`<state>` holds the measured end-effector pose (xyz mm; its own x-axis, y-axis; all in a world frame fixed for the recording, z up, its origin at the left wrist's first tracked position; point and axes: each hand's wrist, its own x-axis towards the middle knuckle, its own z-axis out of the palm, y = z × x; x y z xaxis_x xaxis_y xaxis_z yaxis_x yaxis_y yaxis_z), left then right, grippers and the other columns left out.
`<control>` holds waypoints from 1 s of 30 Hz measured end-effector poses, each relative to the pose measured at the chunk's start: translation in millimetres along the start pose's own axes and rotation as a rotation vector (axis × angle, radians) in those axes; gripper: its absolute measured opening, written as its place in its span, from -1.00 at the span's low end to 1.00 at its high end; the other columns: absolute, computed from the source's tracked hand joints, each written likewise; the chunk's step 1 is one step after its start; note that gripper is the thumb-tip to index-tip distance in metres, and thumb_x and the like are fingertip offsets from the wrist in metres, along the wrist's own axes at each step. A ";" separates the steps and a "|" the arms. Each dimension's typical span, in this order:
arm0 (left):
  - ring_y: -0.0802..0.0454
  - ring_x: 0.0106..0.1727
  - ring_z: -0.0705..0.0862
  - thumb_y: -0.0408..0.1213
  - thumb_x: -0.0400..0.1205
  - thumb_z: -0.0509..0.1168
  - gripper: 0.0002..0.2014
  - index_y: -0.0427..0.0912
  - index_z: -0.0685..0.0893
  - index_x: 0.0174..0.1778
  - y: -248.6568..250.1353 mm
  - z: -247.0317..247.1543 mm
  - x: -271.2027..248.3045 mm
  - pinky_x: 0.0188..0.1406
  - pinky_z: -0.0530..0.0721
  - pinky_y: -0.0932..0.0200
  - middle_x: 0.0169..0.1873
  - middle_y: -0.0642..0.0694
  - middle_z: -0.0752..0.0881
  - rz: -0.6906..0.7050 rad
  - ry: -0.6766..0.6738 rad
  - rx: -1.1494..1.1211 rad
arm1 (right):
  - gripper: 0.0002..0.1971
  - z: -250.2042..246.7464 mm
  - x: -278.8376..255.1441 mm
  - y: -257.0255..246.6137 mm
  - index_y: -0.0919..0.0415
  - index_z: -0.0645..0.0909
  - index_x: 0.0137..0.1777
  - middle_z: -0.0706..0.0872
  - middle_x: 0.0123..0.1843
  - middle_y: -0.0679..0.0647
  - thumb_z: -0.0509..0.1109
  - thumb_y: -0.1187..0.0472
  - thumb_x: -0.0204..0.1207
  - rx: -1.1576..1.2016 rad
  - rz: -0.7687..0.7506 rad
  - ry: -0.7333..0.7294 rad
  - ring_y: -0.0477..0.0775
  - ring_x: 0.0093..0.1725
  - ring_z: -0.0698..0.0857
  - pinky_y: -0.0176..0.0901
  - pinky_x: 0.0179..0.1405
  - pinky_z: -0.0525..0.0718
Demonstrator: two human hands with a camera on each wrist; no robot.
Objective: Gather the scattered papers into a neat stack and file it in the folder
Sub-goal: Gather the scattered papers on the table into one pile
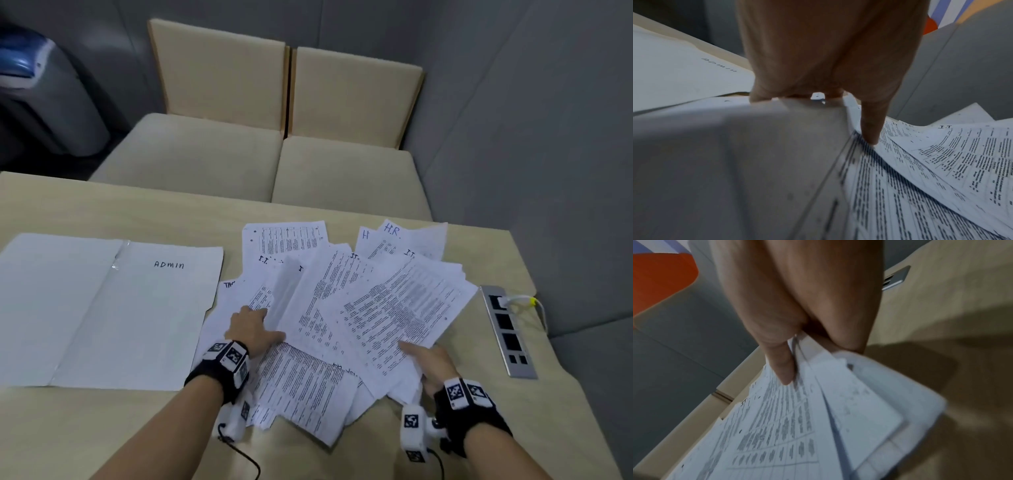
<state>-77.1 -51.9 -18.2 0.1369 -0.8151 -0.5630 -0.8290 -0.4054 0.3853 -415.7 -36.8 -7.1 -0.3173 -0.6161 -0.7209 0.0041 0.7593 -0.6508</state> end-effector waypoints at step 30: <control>-0.18 0.36 0.43 0.54 0.21 0.32 0.09 -0.26 0.32 0.44 -3.0 -25.2 25.6 0.25 0.50 -0.12 0.32 -0.22 0.39 -0.161 0.282 0.381 | -0.38 -44.7 -179.9 -171.3 0.30 0.62 -0.07 0.75 -0.17 0.35 0.56 -0.31 0.30 -0.320 -0.800 0.495 0.41 -0.14 0.81 0.44 -0.10 0.78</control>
<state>-57.4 -82.0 -15.3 0.3768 -0.8562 -0.3534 -0.9173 -0.3980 -0.0139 -401.7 -46.6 244.7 -0.4754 -0.8701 0.1300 -0.6165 0.2240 -0.7548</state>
